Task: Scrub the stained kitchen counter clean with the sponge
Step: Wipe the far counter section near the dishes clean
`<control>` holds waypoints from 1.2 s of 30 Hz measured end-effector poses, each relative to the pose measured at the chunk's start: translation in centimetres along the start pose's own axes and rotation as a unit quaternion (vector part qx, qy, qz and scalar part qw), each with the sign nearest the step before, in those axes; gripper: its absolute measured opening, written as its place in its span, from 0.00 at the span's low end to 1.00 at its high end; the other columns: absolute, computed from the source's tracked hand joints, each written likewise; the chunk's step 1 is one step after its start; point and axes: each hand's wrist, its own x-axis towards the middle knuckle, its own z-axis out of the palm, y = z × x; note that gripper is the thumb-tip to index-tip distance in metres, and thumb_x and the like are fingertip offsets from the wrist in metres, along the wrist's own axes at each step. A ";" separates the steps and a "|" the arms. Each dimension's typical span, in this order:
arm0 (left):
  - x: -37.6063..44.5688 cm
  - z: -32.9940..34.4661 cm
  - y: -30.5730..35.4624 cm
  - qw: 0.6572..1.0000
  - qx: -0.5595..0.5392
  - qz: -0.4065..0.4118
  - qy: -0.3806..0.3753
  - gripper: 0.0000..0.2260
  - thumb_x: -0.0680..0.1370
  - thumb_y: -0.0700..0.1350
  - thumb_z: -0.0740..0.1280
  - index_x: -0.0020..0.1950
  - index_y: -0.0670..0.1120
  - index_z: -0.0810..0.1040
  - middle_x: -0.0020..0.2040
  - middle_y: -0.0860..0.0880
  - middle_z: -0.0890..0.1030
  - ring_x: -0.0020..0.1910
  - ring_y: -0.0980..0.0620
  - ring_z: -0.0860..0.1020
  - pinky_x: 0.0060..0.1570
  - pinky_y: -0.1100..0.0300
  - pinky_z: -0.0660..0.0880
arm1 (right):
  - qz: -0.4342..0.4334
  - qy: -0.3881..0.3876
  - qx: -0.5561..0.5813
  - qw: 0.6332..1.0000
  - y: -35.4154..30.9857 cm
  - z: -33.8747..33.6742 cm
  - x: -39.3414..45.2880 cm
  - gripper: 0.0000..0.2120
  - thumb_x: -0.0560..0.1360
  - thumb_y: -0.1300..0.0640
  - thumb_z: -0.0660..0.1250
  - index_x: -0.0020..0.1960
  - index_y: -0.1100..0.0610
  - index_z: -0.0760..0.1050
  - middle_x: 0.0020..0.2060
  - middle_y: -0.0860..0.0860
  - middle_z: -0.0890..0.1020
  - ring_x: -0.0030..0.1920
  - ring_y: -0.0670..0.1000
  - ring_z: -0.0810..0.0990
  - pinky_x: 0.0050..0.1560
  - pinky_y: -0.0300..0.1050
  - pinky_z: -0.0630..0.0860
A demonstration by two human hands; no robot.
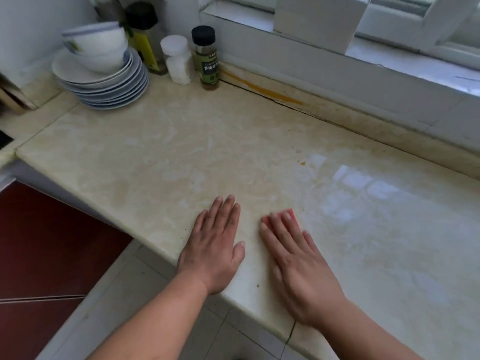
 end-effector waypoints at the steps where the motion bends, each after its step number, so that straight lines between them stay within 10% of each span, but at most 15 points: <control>1: 0.0 0.1 0.0 1.000 -0.004 0.000 -0.001 0.37 0.76 0.62 0.37 0.83 0.49 0.34 0.82 0.51 0.28 0.79 0.53 0.27 0.80 0.50 0.33 | 0.012 0.006 -0.014 1.000 0.6 0.2 -1.8 0.33 0.82 0.50 0.54 0.82 0.42 0.41 0.81 0.41 0.39 0.80 0.46 0.36 0.80 0.47 0.46; 4: 0.1 0.7 -0.2 1.000 -0.009 0.001 0.027 0.36 0.80 0.61 0.47 0.85 0.47 0.45 0.85 0.50 0.38 0.83 0.51 0.36 0.79 0.48 0.40 | 0.051 0.008 -0.015 0.999 2.2 0.1 -3.8 0.33 0.79 0.48 0.56 0.82 0.43 0.50 0.82 0.42 0.48 0.81 0.48 0.47 0.76 0.46 0.53; 8: 0.1 1.3 -0.6 0.999 0.018 0.012 0.039 0.36 0.79 0.58 0.57 0.84 0.44 0.56 0.86 0.47 0.51 0.84 0.47 0.49 0.77 0.46 0.50 | 0.054 0.035 -0.008 0.998 4.5 -1.4 3.1 0.32 0.83 0.47 0.50 0.81 0.42 0.36 0.79 0.41 0.33 0.78 0.46 0.29 0.80 0.50 0.44; 15: 0.1 1.5 -0.7 0.997 0.044 0.013 0.059 0.36 0.79 0.58 0.58 0.84 0.43 0.58 0.85 0.46 0.54 0.84 0.46 0.54 0.76 0.46 0.53 | 0.038 0.038 -0.004 0.999 6.5 -2.9 5.6 0.32 0.84 0.48 0.50 0.81 0.42 0.35 0.79 0.40 0.33 0.78 0.45 0.29 0.79 0.49 0.42; 24: 0.2 1.6 -0.6 0.997 0.040 0.016 0.071 0.37 0.75 0.58 0.61 0.82 0.42 0.64 0.84 0.45 0.58 0.82 0.44 0.59 0.73 0.45 0.57 | 0.253 0.098 -0.044 0.961 19.1 -7.3 11.4 0.38 0.74 0.42 0.44 0.79 0.61 0.58 0.78 0.63 0.60 0.77 0.67 0.55 0.73 0.65 0.62; 29: 0.3 1.5 -0.7 0.996 0.038 0.020 0.084 0.37 0.75 0.59 0.61 0.81 0.43 0.65 0.84 0.46 0.60 0.82 0.44 0.60 0.74 0.45 0.57 | 0.089 0.068 -0.035 0.993 11.3 -5.5 19.3 0.37 0.77 0.41 0.44 0.82 0.56 0.51 0.81 0.58 0.53 0.80 0.63 0.47 0.75 0.63 0.60; 36: 0.1 1.4 -0.9 0.996 0.014 0.024 0.079 0.36 0.75 0.56 0.60 0.81 0.43 0.66 0.84 0.46 0.60 0.82 0.45 0.60 0.74 0.46 0.56 | -0.068 0.017 0.014 0.997 3.3 -2.0 5.6 0.31 0.84 0.48 0.51 0.81 0.39 0.39 0.80 0.37 0.37 0.78 0.43 0.31 0.78 0.47 0.39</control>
